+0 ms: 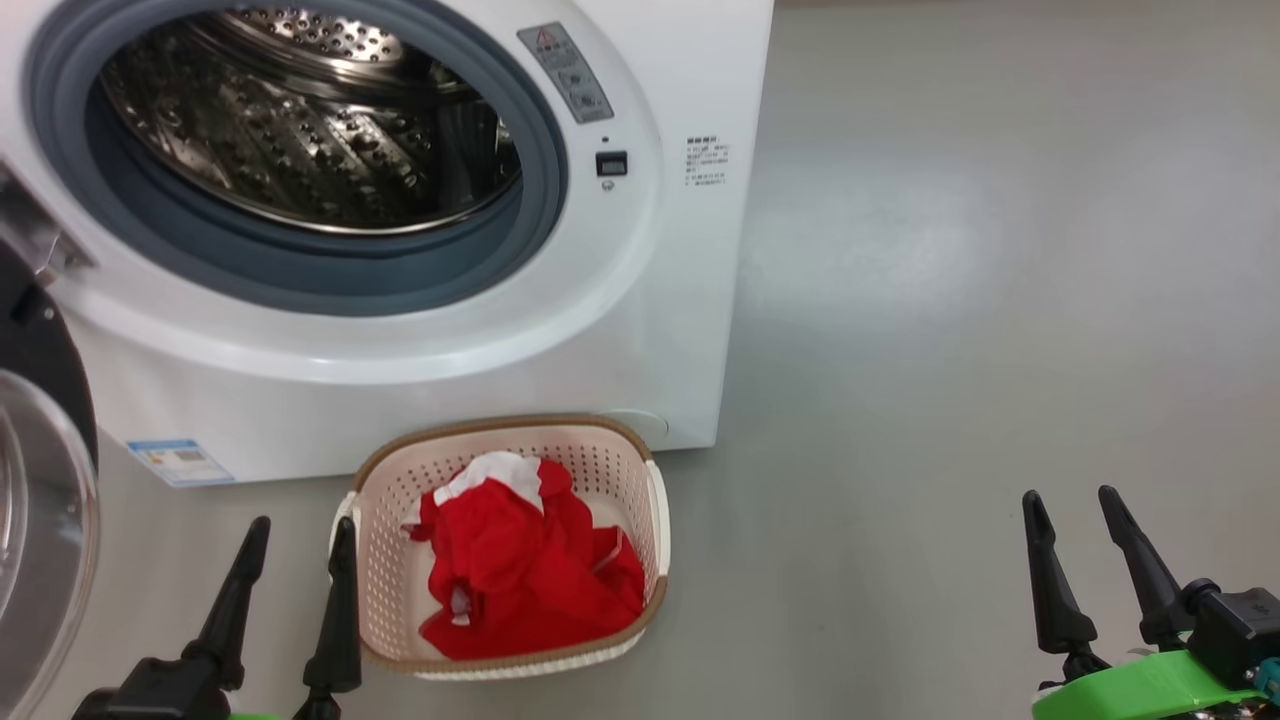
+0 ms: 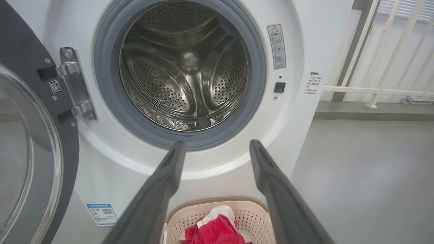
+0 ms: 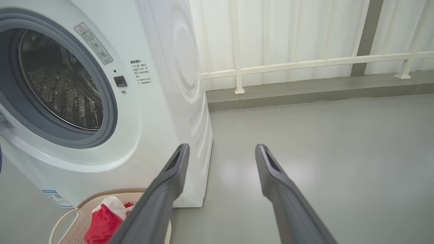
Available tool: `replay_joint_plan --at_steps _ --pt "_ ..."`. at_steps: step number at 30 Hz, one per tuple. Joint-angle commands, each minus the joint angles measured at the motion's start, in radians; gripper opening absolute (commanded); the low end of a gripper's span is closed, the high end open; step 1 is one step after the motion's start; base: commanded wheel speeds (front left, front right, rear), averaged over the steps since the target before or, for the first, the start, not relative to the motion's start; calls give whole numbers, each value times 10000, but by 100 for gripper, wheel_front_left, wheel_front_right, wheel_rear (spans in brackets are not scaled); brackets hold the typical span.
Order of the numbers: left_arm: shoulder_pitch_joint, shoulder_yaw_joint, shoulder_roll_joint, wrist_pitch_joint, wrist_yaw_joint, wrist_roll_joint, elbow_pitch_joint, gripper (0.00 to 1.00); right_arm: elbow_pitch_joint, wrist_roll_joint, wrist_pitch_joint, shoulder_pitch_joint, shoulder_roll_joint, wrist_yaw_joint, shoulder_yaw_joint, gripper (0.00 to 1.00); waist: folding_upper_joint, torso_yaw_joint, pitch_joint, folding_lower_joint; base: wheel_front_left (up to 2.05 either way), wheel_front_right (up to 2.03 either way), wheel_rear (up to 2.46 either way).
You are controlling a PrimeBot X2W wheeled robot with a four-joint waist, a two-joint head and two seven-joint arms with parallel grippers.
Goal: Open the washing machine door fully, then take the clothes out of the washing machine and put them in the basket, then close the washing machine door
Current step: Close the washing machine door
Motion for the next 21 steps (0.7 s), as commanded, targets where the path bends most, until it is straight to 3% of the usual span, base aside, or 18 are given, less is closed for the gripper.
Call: replay_joint_plan --at_steps 1,9,21 --pt "39 319 71 -19 2 136 -297 100 -285 -46 -63 68 -74 63 126 100 0 11 10 0 -152 152 0" --pt "18 288 70 -19 -18 63 -384 100 -315 -51 -63 60 -69 63 86 100 0 62 47 0 -82 82 0" --pt "14 230 70 -19 -26 -33 -330 100 -292 -56 -63 58 -73 63 109 100 0 143 -10 0 -2 2 0"
